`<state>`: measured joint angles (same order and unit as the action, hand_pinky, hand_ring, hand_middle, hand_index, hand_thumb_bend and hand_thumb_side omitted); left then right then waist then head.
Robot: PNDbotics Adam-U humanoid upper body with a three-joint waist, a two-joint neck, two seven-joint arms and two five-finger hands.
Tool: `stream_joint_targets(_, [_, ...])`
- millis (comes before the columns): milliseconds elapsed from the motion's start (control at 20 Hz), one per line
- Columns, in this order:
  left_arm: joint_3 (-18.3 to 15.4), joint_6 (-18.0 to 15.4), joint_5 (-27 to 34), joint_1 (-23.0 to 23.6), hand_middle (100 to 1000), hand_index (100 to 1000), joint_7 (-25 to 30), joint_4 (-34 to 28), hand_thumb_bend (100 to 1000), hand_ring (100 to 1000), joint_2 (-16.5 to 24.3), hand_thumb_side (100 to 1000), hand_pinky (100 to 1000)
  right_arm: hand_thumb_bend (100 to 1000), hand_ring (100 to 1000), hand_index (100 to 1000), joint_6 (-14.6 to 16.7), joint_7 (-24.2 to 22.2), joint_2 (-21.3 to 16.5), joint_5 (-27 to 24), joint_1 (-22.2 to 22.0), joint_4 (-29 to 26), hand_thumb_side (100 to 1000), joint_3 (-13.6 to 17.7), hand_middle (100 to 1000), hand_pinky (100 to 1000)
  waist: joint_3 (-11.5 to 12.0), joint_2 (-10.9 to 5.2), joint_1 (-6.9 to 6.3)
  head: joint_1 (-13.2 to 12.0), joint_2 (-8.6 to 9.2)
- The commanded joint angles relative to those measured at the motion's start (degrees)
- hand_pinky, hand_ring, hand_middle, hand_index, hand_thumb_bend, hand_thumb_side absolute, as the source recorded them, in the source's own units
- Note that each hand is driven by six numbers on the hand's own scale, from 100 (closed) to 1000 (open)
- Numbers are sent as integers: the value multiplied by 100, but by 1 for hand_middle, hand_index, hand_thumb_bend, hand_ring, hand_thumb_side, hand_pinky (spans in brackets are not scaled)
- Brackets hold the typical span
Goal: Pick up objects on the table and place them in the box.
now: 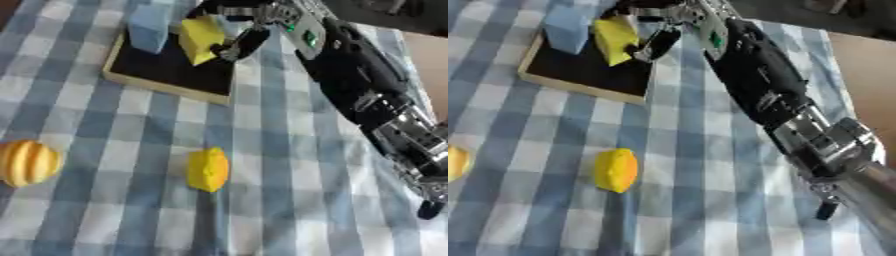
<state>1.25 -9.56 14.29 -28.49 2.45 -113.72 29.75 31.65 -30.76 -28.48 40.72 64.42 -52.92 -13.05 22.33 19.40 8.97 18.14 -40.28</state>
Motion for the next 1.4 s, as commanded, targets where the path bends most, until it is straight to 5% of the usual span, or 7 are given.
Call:
stream_joint_targets(50, [-48, 17, 7, -40, 670, 861, -8, -87, 100, 738, 68, 565, 960, 100, 1000, 1000, -23, 108, -118, 17, 85, -100, 241, 77, 918, 1000, -6, -147, 18, 17, 3])
stream_joint_targets(250, [-49, 23, 15, -45, 669, 861, -10, -87, 100, 737, 51, 565, 960, 100, 1000, 1000, 112, 47, -98, -124, 77, -46, 133, 89, 942, 1000, -10, -144, 13, 9, -4])
stream_joint_targets(600, [-60, 38, 32, -33, 667, 862, -16, -87, 100, 738, 31, 565, 962, 100, 1000, 1000, 6, -333, -60, -581, 86, 69, 391, 183, 997, 1000, -15, -138, 5, 10, -11])
stream_joint_targets(1000, [-79, 44, 35, -29, 666, 862, -28, -87, 100, 738, 18, 565, 963, 100, 1000, 1000, -60, -603, -37, -776, 69, 59, 378, 196, 1000, 1000, -10, -129, 5, -1, -27])
stream_joint_targets(1150, [-88, 43, 38, -37, 666, 863, -39, -87, 100, 739, 14, 565, 963, 100, 1000, 1000, -95, -652, -38, -802, 60, 58, 469, 215, 1000, 1000, -15, -134, 4, -18, -33])
stream_joint_targets(1400, [-100, 50, 78, -46, 666, 863, -49, -87, 100, 739, 9, 565, 964, 100, 1000, 1000, -375, -517, -39, -730, 53, 41, 468, 206, 1000, 1000, -11, -137, 4, -33, -40])
